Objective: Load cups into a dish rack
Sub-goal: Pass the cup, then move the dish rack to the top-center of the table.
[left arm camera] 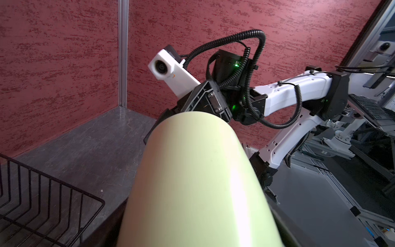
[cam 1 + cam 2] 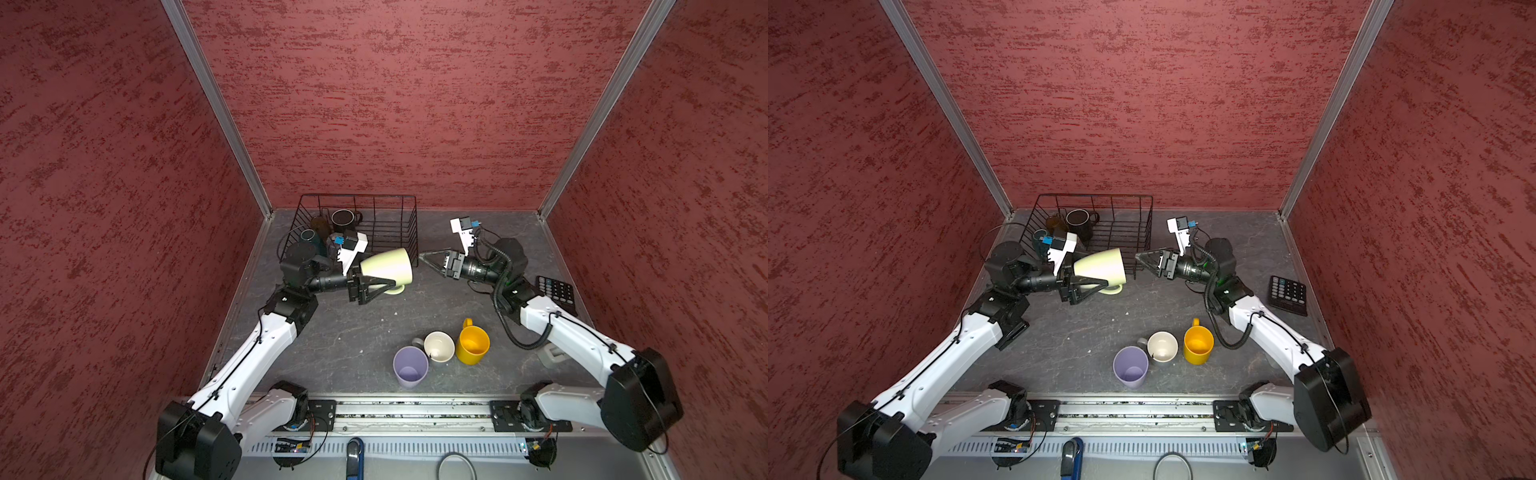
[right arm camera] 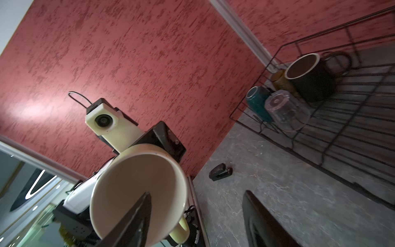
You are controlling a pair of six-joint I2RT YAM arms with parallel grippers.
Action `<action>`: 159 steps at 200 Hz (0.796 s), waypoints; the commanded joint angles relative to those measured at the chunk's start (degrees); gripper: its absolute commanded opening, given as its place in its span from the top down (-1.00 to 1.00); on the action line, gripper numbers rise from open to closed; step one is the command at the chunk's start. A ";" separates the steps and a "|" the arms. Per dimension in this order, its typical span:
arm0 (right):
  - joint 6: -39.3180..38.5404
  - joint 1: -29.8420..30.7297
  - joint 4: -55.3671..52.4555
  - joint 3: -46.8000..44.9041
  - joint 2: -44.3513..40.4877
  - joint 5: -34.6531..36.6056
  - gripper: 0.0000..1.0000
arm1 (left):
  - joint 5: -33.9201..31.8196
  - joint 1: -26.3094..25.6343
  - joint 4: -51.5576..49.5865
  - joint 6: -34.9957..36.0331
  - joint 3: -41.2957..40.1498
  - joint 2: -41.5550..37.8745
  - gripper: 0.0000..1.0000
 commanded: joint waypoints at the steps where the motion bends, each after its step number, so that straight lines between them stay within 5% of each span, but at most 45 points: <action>1: -5.86 -2.28 -12.60 -0.20 -4.70 9.46 -0.53 | -6.09 -0.04 -5.62 1.99 5.87 1.35 1.00; 61: -12.60 -6.14 -26.27 0.76 -12.43 21.55 -0.97 | -18.58 -0.44 -22.11 3.19 19.93 11.29 1.00; 159: -17.04 -7.13 -32.54 1.60 -14.88 25.85 -0.97 | -40.67 -0.74 -48.03 3.48 49.07 34.78 1.00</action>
